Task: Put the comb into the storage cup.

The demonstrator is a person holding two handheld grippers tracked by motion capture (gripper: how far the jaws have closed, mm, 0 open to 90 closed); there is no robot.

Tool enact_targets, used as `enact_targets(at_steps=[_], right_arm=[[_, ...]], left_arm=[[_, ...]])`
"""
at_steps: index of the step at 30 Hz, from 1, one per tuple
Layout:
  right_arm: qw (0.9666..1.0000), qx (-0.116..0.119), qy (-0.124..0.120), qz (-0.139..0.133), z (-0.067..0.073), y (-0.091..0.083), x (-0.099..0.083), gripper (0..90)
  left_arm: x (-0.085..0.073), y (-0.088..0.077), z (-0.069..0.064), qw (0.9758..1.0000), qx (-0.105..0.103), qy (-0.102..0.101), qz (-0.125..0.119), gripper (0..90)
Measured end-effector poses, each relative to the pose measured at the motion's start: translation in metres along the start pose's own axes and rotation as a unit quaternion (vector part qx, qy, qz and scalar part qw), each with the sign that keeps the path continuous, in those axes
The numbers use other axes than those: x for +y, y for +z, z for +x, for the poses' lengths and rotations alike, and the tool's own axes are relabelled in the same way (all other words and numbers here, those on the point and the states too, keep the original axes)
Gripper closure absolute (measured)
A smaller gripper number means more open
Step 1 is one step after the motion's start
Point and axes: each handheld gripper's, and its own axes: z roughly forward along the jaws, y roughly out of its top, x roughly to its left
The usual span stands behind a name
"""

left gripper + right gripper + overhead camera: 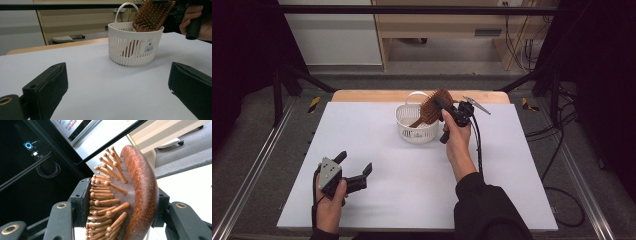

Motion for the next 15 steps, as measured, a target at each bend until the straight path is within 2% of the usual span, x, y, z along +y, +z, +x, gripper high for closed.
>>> enact_targets(at_steps=[15], right_arm=[[1.0000, -0.003, 0.002, 0.007, -0.0059, -0.0010, 0.0005, 44.3]], left_arm=[[-0.0002, 0.0006, -0.0008, 1.0000, -0.001, 0.000, 0.000, 2.7]])
